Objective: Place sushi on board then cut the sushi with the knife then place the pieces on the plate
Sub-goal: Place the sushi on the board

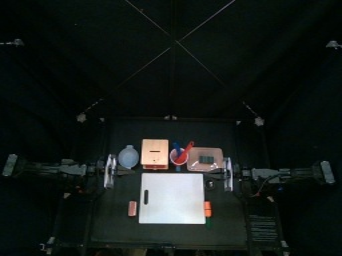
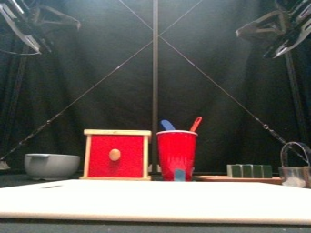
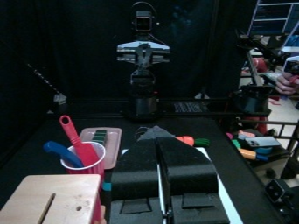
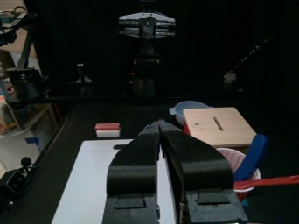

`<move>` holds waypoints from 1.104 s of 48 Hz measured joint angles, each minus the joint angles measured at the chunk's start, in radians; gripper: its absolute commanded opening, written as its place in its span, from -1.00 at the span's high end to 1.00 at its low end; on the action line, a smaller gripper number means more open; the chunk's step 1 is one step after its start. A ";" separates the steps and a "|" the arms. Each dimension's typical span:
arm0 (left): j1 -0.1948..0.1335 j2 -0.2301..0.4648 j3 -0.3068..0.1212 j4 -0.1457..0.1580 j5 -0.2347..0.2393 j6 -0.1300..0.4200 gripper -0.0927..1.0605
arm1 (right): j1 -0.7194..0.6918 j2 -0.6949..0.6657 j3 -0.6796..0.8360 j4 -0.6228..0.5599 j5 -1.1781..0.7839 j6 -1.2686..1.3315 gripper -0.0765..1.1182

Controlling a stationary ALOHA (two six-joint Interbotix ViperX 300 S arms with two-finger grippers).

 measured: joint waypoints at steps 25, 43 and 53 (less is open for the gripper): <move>0.000 0.186 0.012 -0.003 -0.069 0.005 0.85 | -0.261 0.104 -0.031 0.066 0.295 0.018 0.75; 0.038 0.244 0.012 -0.003 -0.091 0.005 0.85 | -0.457 0.272 -0.104 -0.074 0.598 0.008 -0.30; 0.046 0.244 0.018 -0.003 -0.091 0.003 0.85 | -0.462 0.345 -0.158 -0.115 0.661 0.000 -0.69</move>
